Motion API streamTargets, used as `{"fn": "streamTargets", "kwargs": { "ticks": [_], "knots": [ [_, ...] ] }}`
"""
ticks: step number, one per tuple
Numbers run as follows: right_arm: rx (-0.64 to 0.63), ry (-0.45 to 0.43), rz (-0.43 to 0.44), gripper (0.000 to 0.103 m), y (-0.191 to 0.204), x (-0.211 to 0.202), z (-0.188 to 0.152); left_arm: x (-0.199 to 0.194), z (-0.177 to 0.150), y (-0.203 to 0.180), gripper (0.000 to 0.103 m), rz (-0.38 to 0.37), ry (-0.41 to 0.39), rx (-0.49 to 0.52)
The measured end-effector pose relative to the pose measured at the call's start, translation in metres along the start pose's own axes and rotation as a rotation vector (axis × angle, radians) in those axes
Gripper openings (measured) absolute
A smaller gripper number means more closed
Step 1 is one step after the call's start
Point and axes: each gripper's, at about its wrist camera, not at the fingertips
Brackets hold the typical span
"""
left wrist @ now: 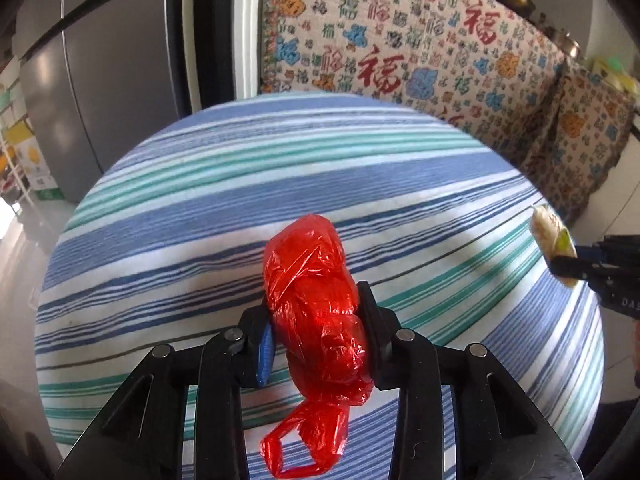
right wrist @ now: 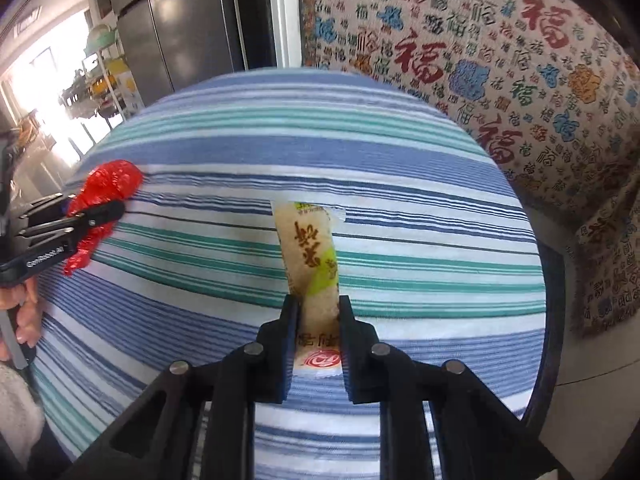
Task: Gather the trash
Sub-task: 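Carry the red bag and beige wrapper to the wastebasket and release both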
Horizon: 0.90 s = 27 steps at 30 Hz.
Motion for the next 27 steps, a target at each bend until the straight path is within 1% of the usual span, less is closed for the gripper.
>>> {"fn": "streamTargets", "kwargs": {
  "ticks": [3,6,9,12,15,17,20,22,24,27],
  "knots": [
    [0.021,-0.03,0.022,0.019,-0.004,-0.021,-0.016,-0.008,0.001,-0.006,0.035,-0.055,-0.024,-0.007],
    [0.051,-0.051,0.036,0.019,-0.017,-0.04,-0.038,-0.015,0.0,-0.02,0.035,-0.101,-0.035,0.013],
    [0.105,-0.071,0.03,0.019,-0.05,-0.059,-0.058,-0.027,-0.008,-0.042,0.035,-0.149,-0.037,0.061],
    [0.189,-0.081,-0.01,0.019,-0.099,-0.084,-0.089,-0.045,-0.013,-0.079,0.035,-0.201,-0.046,0.133],
    [0.284,-0.074,-0.08,0.019,-0.152,-0.108,-0.129,-0.067,-0.015,-0.127,0.035,-0.28,-0.073,0.194],
    [0.361,-0.061,-0.131,0.019,-0.188,-0.121,-0.158,-0.081,-0.017,-0.162,0.035,-0.356,-0.081,0.218],
    [0.454,-0.044,-0.187,0.019,-0.23,-0.135,-0.192,-0.091,-0.019,-0.228,0.035,-0.484,-0.06,0.265],
    [0.496,-0.039,-0.208,0.019,-0.249,-0.14,-0.21,-0.09,-0.022,-0.272,0.035,-0.538,-0.039,0.307],
    [0.522,-0.048,-0.241,0.019,-0.264,-0.143,-0.226,-0.087,-0.028,-0.31,0.035,-0.568,-0.026,0.346],
    [0.576,-0.062,-0.269,0.019,-0.289,-0.139,-0.247,-0.068,-0.041,-0.364,0.036,-0.612,0.006,0.387]
  ]
}}
Point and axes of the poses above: each gripper's, at about its wrist camera, not at the fingertips, and x roughly the way its jaws point, y to its left, z to its top, and after that the axes turned 5 degrees about x, right-handed
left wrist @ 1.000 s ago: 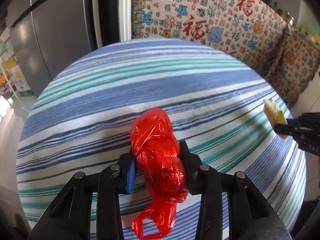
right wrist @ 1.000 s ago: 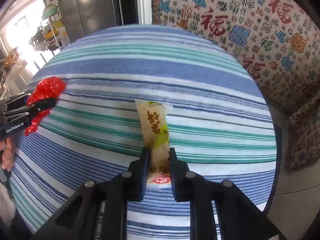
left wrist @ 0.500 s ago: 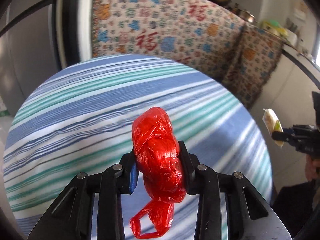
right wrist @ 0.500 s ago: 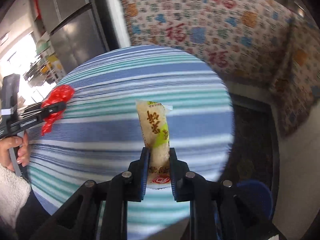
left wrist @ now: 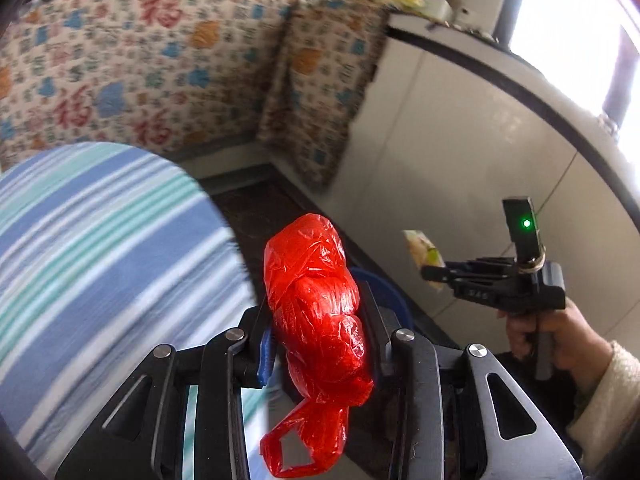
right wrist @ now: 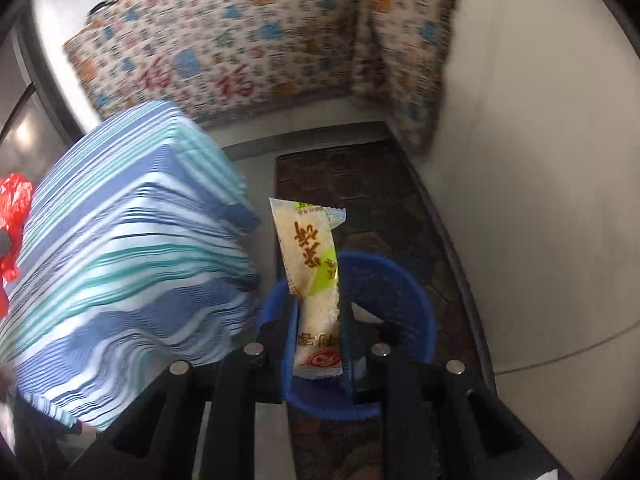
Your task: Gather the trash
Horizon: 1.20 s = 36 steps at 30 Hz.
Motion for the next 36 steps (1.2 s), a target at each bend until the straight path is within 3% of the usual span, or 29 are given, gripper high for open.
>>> {"fn": "streamTargets", "kwargs": {
  "ticks": [8,14,17,18,20,23,25,27,30,36],
  "knots": [
    [0.048,0.083,0.007,0.019,-0.038,0.03,0.0,0.124,0.001,-0.041,0.038,-0.08,0.118,-0.016],
    [0.058,0.105,-0.008,0.02,-0.056,0.037,-0.008,0.181,0.004,-0.054,0.041,-0.099,0.162,-0.003],
    [0.076,0.104,-0.02,0.023,-0.069,0.043,-0.013,0.197,0.0,-0.055,0.052,-0.114,0.173,-0.002],
    [0.088,0.107,-0.019,0.026,-0.074,0.046,-0.015,0.205,-0.001,-0.056,0.064,-0.115,0.176,0.0],
    [0.1,0.109,0.005,0.05,-0.077,0.049,-0.017,0.216,-0.001,-0.059,0.08,-0.107,0.174,0.002],
    [0.084,0.083,-0.011,0.074,-0.076,0.046,-0.017,0.219,-0.003,-0.062,0.082,-0.087,0.187,0.007],
    [0.104,0.059,-0.019,0.082,-0.08,0.04,-0.015,0.213,-0.003,-0.063,0.082,-0.06,0.176,0.021],
    [0.126,0.017,-0.044,0.083,-0.083,0.03,-0.012,0.197,-0.004,-0.067,0.087,-0.017,0.146,0.067],
    [0.125,-0.067,-0.081,0.085,-0.079,0.007,-0.007,0.161,-0.005,-0.078,0.103,0.062,0.093,0.144],
    [0.183,-0.175,-0.107,0.087,-0.068,-0.058,-0.03,0.078,-0.02,-0.089,0.103,0.165,0.089,0.209]
  ]
}}
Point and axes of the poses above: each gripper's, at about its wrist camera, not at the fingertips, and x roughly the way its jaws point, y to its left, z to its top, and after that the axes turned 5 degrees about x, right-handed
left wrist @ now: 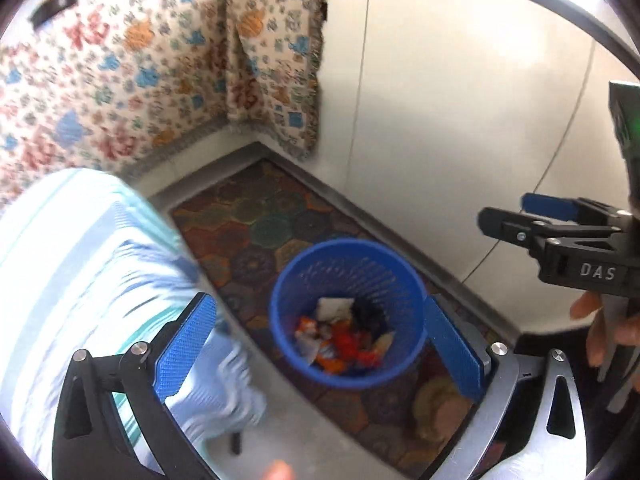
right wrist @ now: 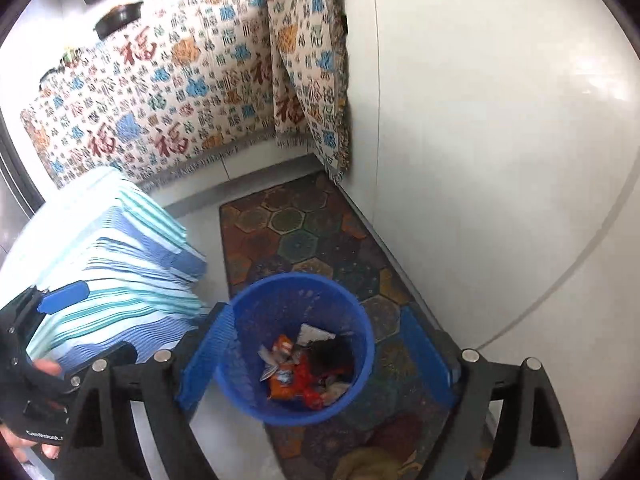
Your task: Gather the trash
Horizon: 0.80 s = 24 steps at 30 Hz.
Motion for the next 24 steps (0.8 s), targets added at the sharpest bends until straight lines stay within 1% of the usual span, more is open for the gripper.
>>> {"fn": "streamTargets", "kwargs": {
  "ticks": [2,4,5,7,9,10,13,16,18,21,24],
  "knots": [
    [0.004,-0.027,-0.01,0.087,0.002,-0.029,-0.016,-0.025,-0.009,0.001,0.103,0.036,-0.016,0.013],
    [0.023,-0.042,-0.038,0.087,0.003,-0.051,-0.032,-0.049,-0.018,0.004,0.103,0.058,-0.033,-0.004],
    [0.038,-0.042,-0.053,0.087,0.005,-0.064,-0.044,-0.057,-0.02,0.006,0.103,0.07,-0.039,-0.016],
    [0.059,-0.039,-0.058,0.087,0.005,-0.083,-0.06,-0.075,-0.026,0.005,0.103,0.117,-0.049,-0.029],
    [0.05,-0.027,-0.066,0.087,0.011,-0.099,-0.074,-0.086,-0.03,0.006,0.103,0.148,-0.063,-0.038],
    [0.039,-0.025,-0.073,0.087,0.014,-0.106,-0.079,-0.091,-0.031,0.008,0.103,0.144,-0.057,-0.056],
    [0.029,-0.047,-0.096,0.087,0.019,-0.127,-0.086,-0.105,-0.032,0.015,0.103,0.09,-0.046,-0.11],
    [0.027,-0.082,-0.112,0.087,0.023,-0.142,-0.085,-0.115,-0.032,0.018,0.103,0.073,-0.036,-0.126],
    [0.038,-0.089,-0.11,0.087,0.024,-0.147,-0.085,-0.12,-0.031,0.017,0.103,0.088,-0.029,-0.119],
    [0.052,-0.076,-0.105,0.087,0.025,-0.148,-0.084,-0.122,-0.033,0.017,0.103,0.119,-0.028,-0.112],
    [0.048,-0.077,-0.105,0.087,0.028,-0.15,-0.085,-0.123,-0.035,0.018,0.103,0.129,-0.022,-0.121]
  ]
}}
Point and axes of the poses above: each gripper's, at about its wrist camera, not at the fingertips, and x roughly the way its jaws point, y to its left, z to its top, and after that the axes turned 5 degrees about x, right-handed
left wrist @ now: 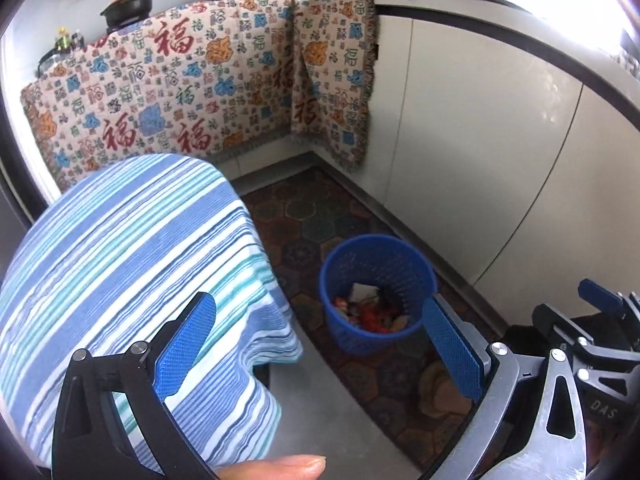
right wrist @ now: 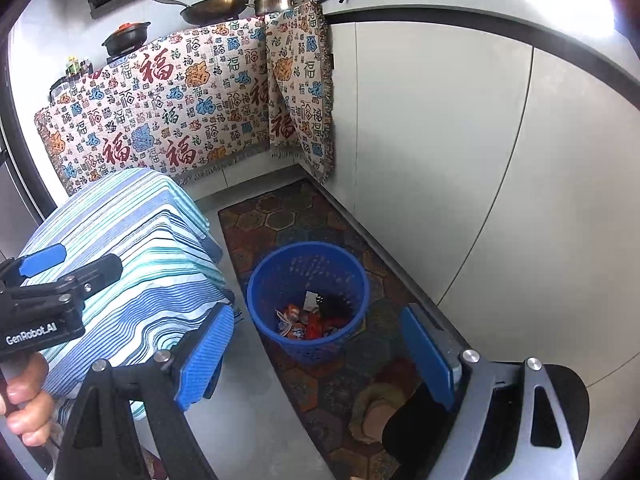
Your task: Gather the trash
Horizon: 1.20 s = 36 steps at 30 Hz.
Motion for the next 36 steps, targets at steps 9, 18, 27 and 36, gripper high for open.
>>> {"fn": "streamTargets", "kwargs": {
  "ticks": [9,18,27,36],
  "knots": [
    [-0.05,-0.049,-0.033,0.087,0.009,-0.009,0.0,-0.002,-0.001,-0.001,0.103,0.031,-0.005,0.016],
    [-0.062,-0.05,-0.045,0.087,0.011,-0.008,-0.001,0.002,-0.003,-0.002,0.103,0.028,0.005,0.025],
    [-0.068,-0.034,-0.053,0.087,0.01,-0.003,-0.001,0.004,-0.003,0.0,0.103,0.029,0.01,0.027],
    [-0.076,-0.025,-0.054,0.087,0.012,0.001,0.0,0.009,-0.003,0.0,0.103,0.018,0.021,0.03]
  ]
}}
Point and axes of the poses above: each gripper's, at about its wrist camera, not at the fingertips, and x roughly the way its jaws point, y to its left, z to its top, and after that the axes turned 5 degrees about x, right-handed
